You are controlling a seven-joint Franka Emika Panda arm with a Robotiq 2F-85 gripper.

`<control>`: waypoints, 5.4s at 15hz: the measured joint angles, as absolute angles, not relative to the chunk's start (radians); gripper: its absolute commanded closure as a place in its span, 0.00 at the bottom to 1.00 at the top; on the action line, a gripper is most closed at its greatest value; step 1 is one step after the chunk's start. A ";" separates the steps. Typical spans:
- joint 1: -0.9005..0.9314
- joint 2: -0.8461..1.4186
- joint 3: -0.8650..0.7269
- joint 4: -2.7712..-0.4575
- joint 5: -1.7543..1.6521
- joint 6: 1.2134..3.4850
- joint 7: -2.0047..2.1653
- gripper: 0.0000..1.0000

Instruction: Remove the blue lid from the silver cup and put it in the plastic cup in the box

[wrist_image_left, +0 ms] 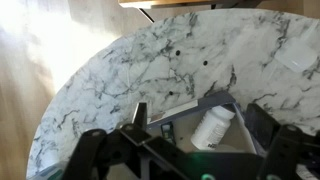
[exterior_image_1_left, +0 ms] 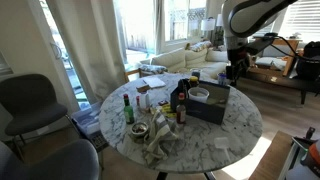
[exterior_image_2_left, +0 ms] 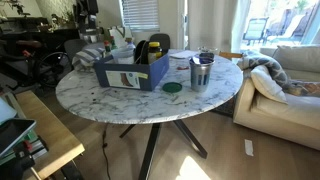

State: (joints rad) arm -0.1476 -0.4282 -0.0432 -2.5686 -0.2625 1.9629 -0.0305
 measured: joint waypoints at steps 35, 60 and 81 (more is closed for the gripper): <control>-0.336 -0.103 -0.123 -2.456 -0.545 2.734 0.235 0.00; -0.371 0.222 -0.388 -2.166 -0.976 2.793 0.227 0.00; -0.487 0.403 -0.159 -2.046 -0.248 2.922 -0.384 0.00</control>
